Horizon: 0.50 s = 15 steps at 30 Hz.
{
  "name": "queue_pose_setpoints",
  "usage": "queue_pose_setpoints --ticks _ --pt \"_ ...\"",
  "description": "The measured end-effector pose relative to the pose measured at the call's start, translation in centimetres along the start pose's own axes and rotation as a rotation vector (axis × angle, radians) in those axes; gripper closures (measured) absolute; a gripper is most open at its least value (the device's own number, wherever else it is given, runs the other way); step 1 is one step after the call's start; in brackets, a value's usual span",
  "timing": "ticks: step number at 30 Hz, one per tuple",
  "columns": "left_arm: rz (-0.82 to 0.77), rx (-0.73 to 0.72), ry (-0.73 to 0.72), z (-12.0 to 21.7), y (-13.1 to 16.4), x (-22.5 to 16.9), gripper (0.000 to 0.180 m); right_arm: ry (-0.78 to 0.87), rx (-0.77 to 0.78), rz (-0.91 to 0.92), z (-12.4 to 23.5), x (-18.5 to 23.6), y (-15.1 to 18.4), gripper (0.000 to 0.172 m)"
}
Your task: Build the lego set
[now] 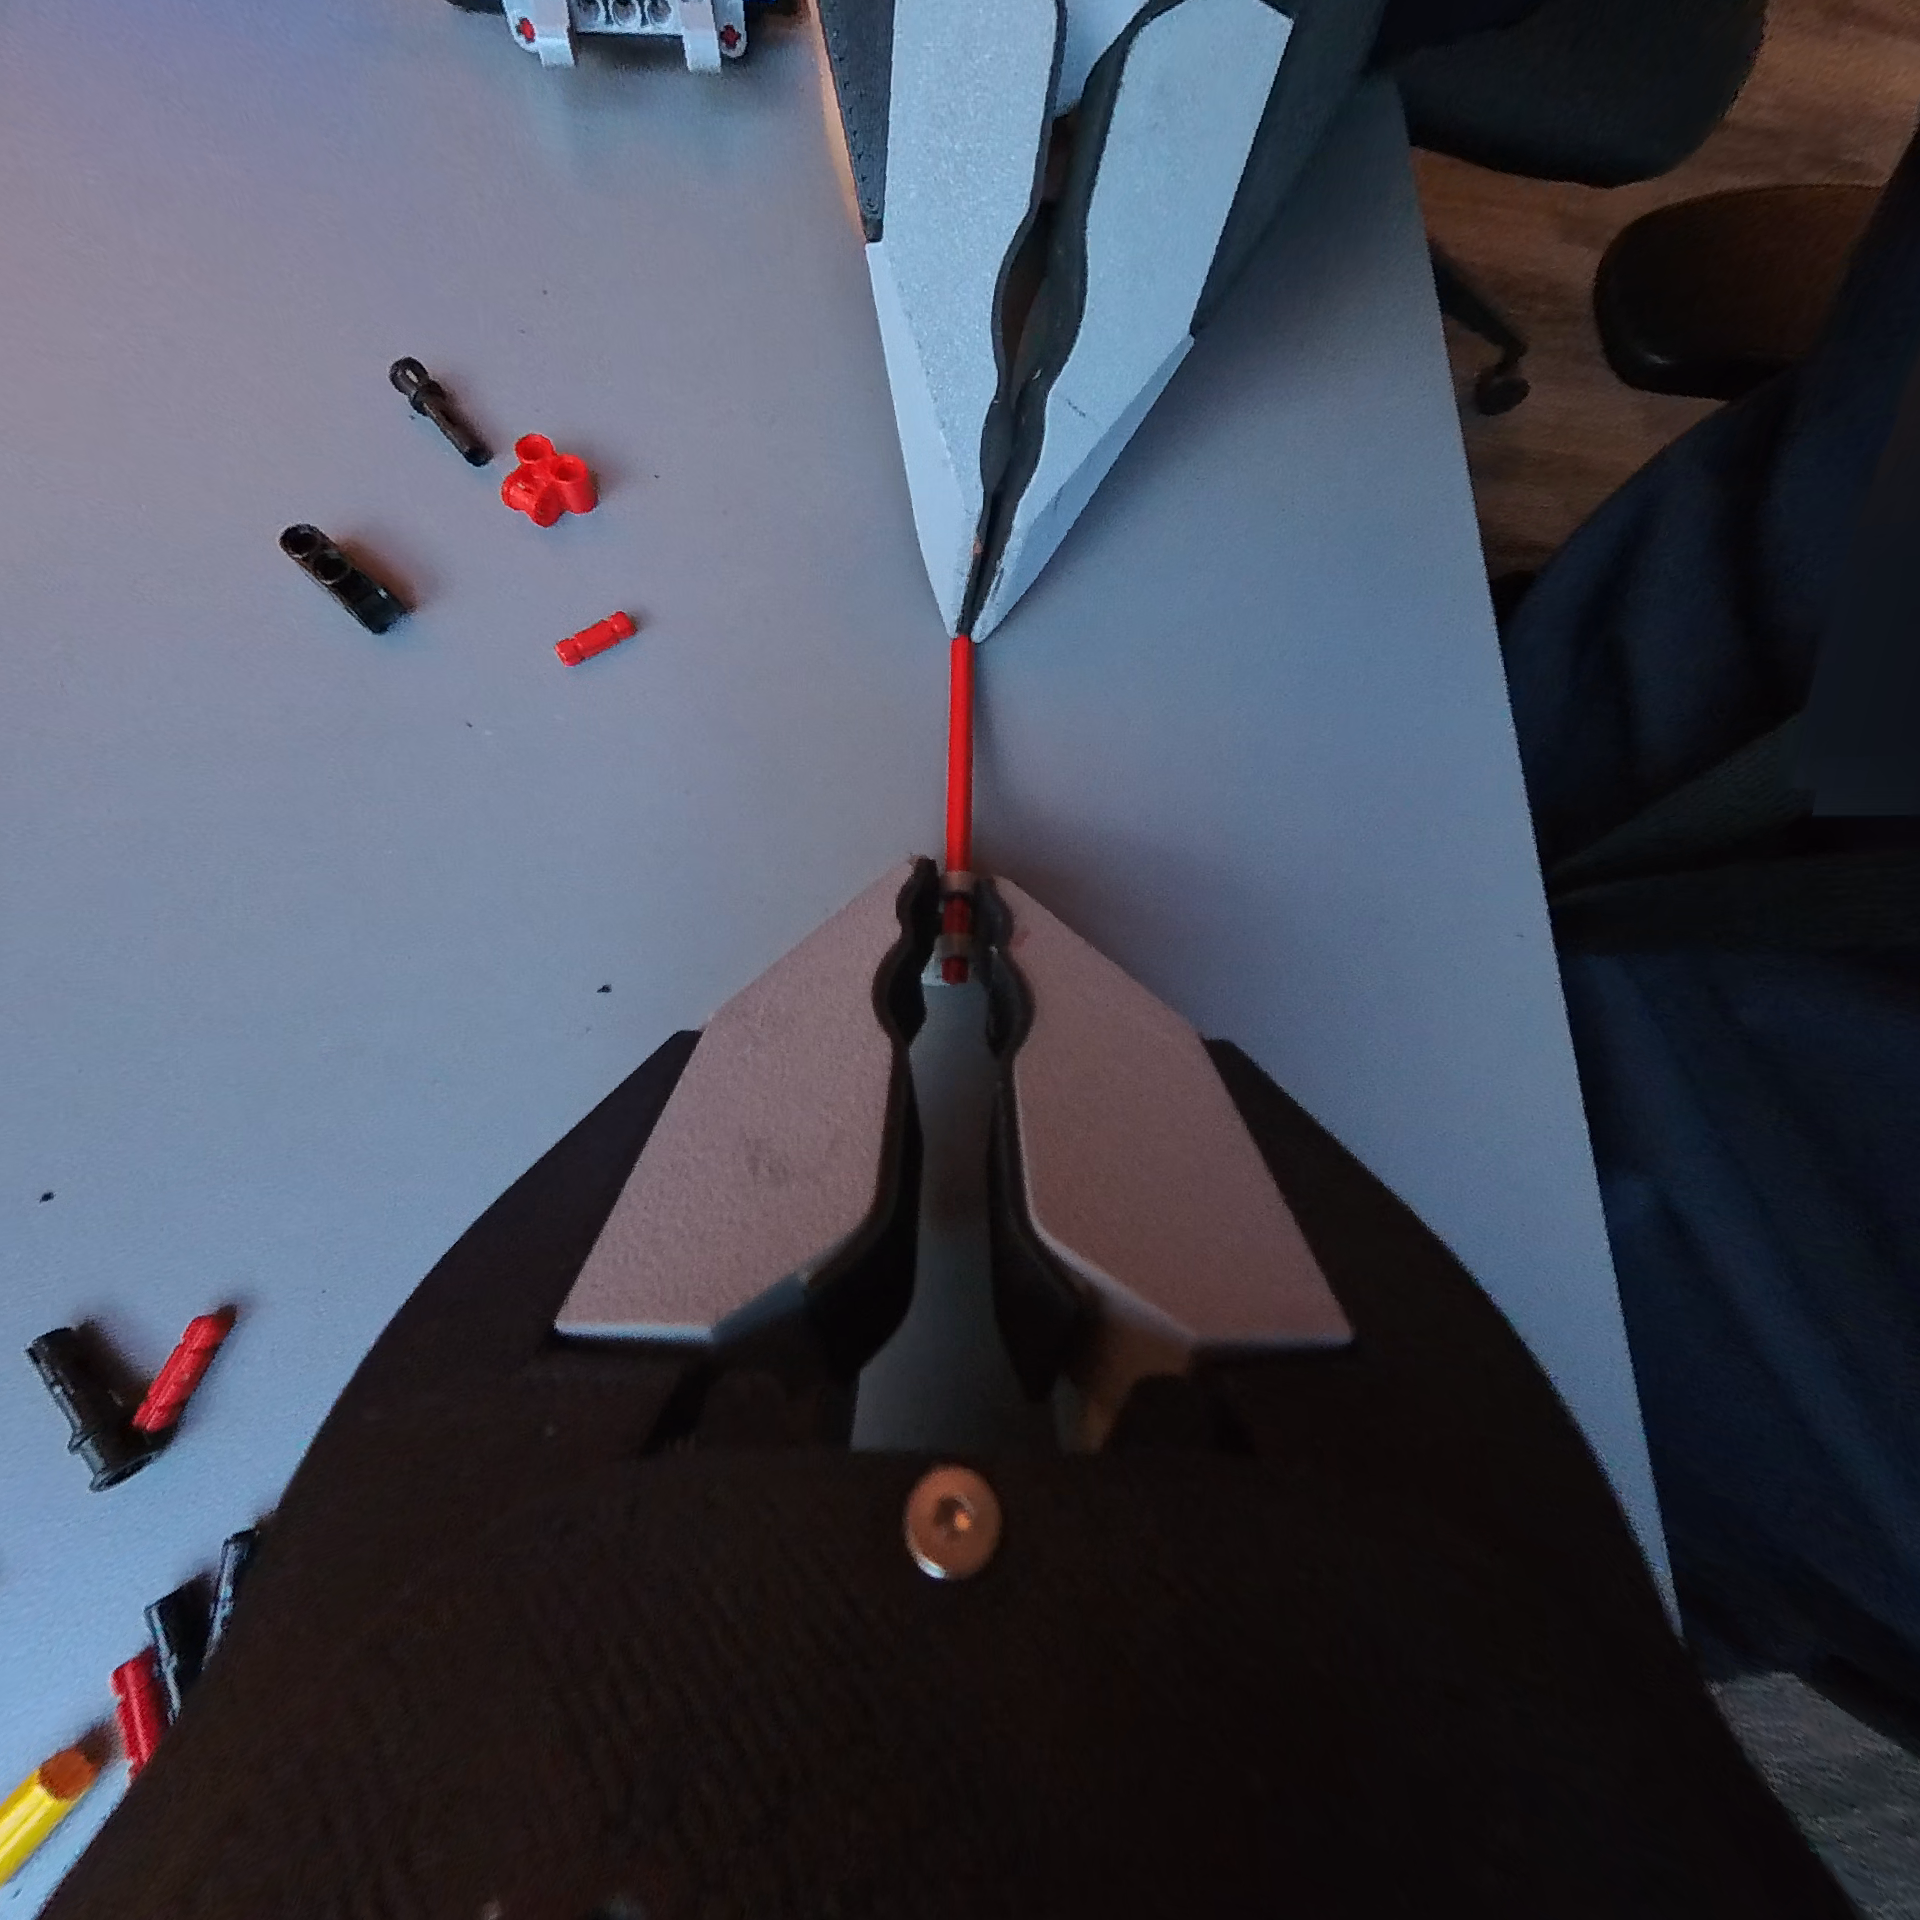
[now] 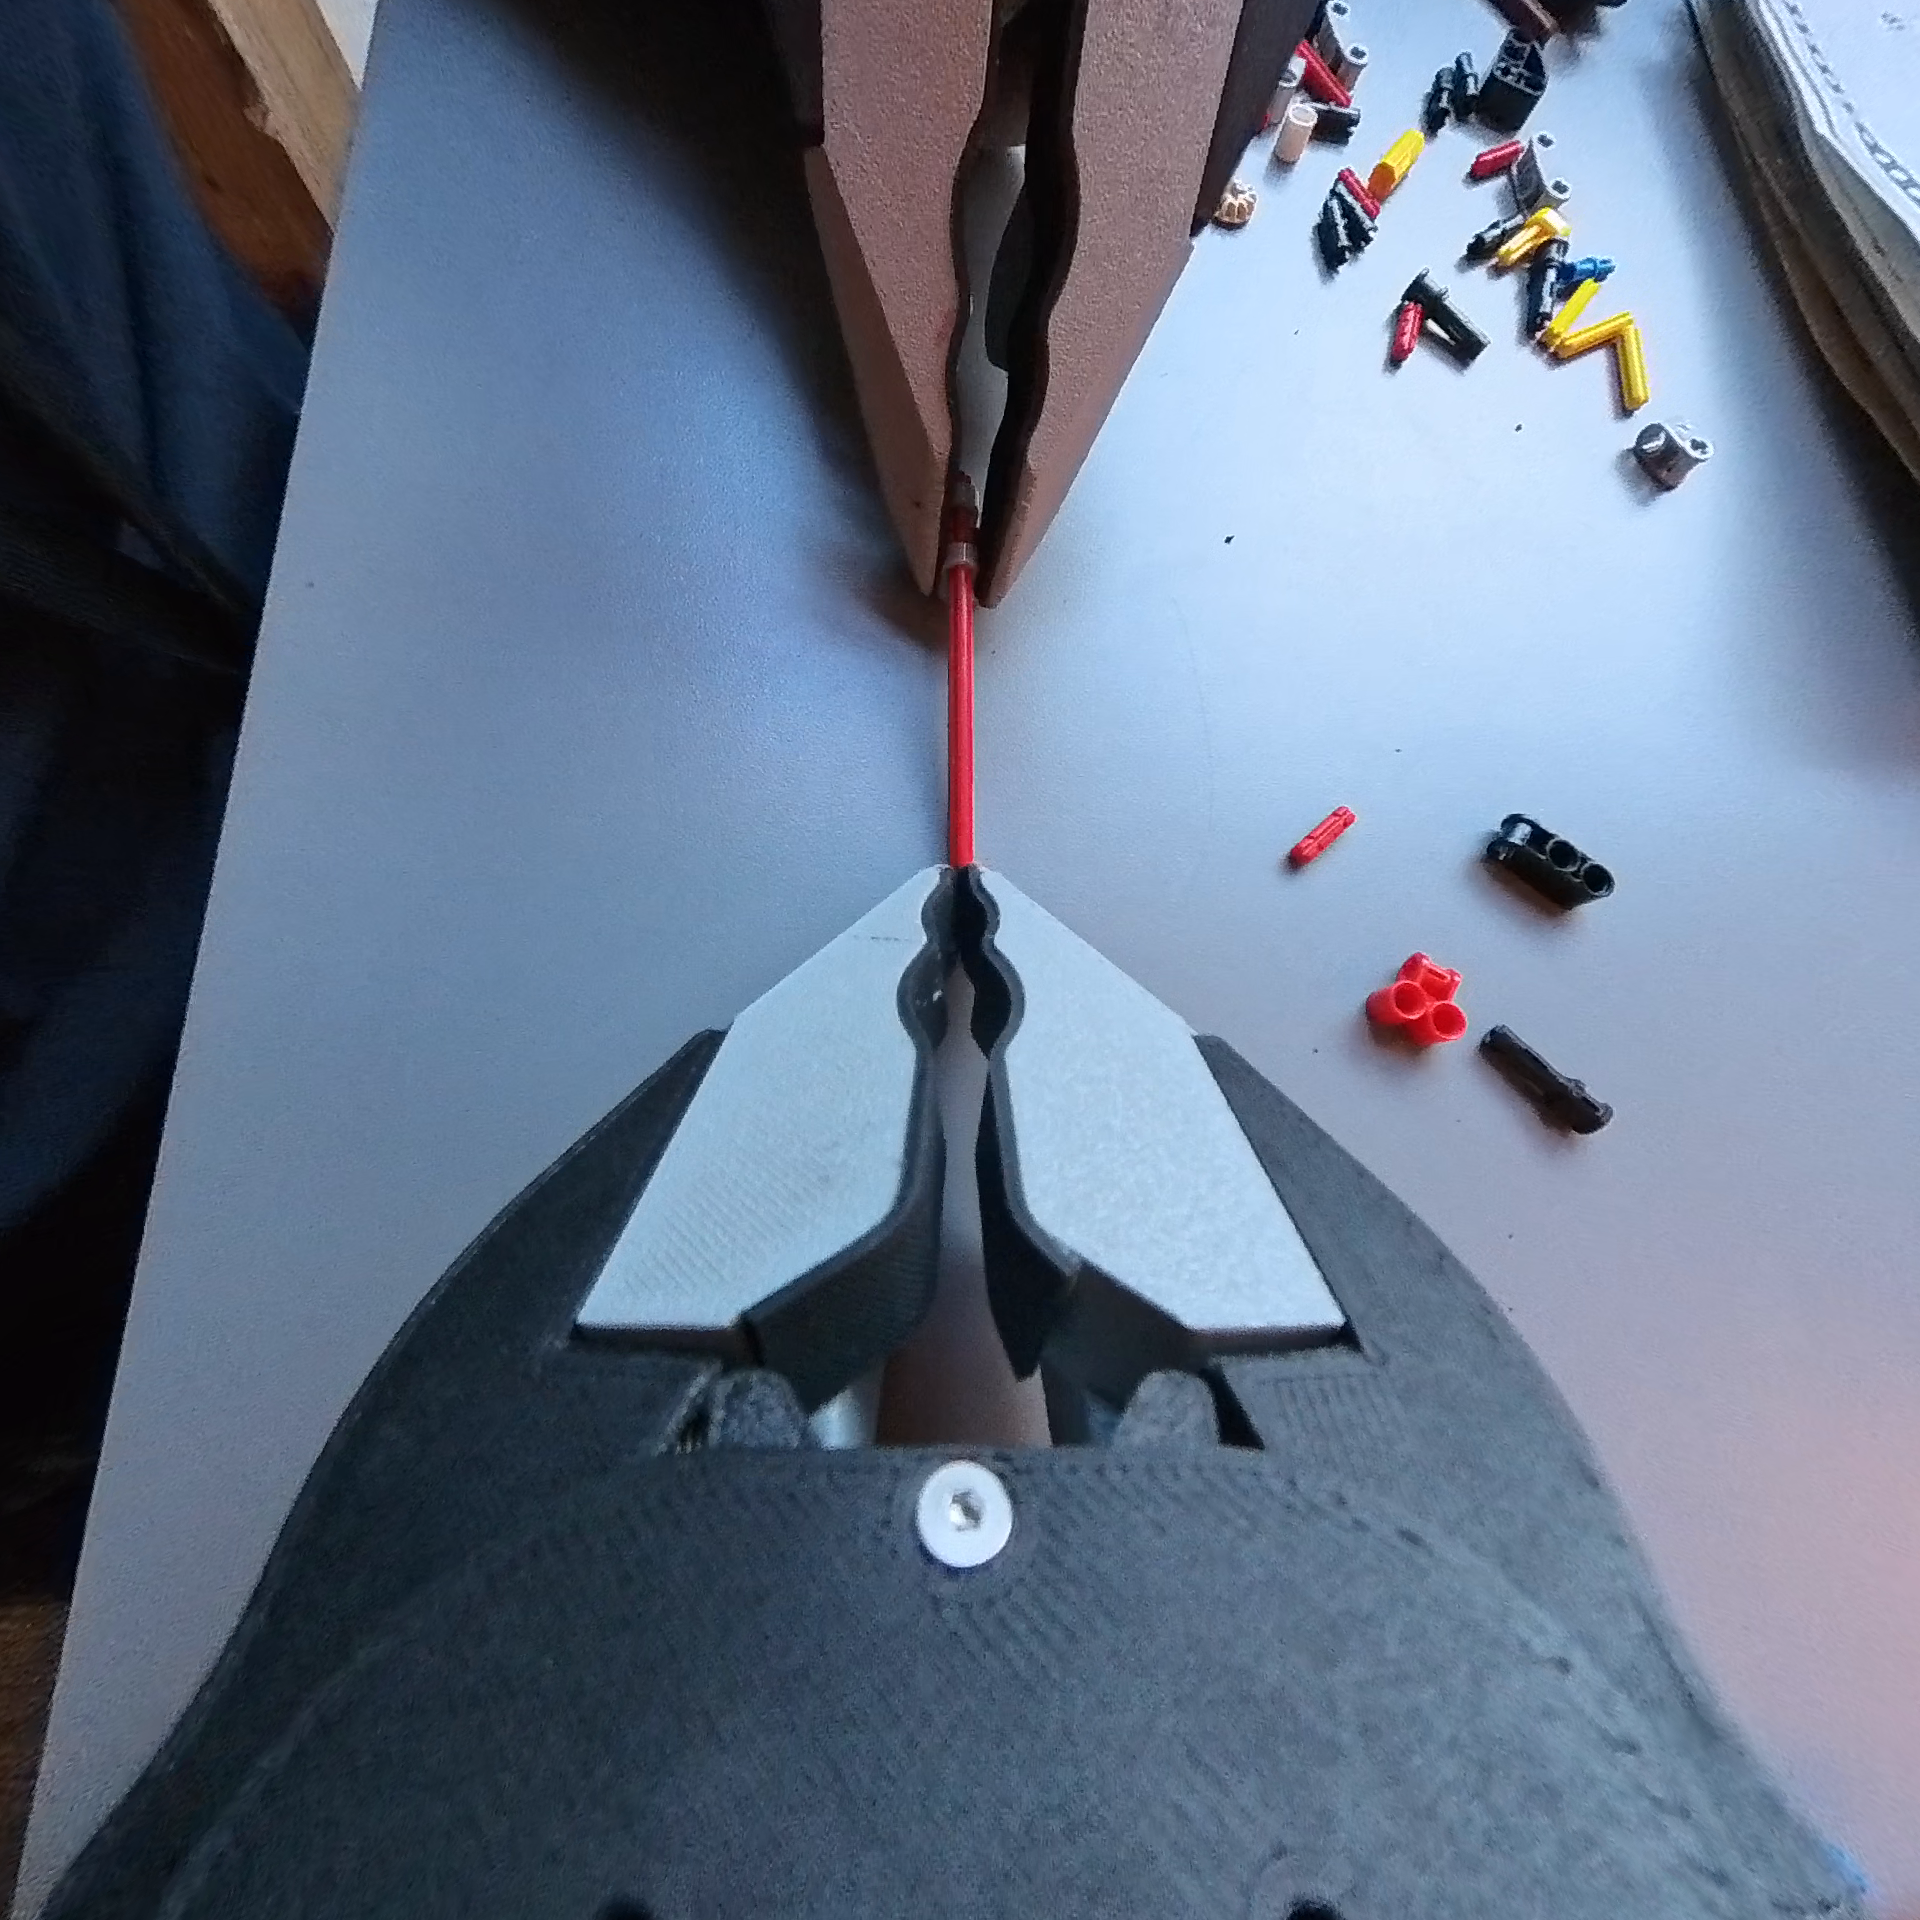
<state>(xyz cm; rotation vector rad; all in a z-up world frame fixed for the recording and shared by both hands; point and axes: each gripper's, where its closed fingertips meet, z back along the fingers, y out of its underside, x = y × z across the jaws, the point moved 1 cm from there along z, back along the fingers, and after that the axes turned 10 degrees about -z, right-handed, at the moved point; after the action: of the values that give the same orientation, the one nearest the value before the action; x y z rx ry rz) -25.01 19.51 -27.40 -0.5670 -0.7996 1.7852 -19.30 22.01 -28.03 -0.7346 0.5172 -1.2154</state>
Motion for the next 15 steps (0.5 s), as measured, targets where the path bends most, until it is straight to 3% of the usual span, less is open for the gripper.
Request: queue_pose_setpoints --ticks 15 --pt "-0.027 0.008 -0.023 -0.31 -0.14 -0.05 0.176 -0.033 -0.006 0.034 -0.76 0.33 -0.72 0.172"
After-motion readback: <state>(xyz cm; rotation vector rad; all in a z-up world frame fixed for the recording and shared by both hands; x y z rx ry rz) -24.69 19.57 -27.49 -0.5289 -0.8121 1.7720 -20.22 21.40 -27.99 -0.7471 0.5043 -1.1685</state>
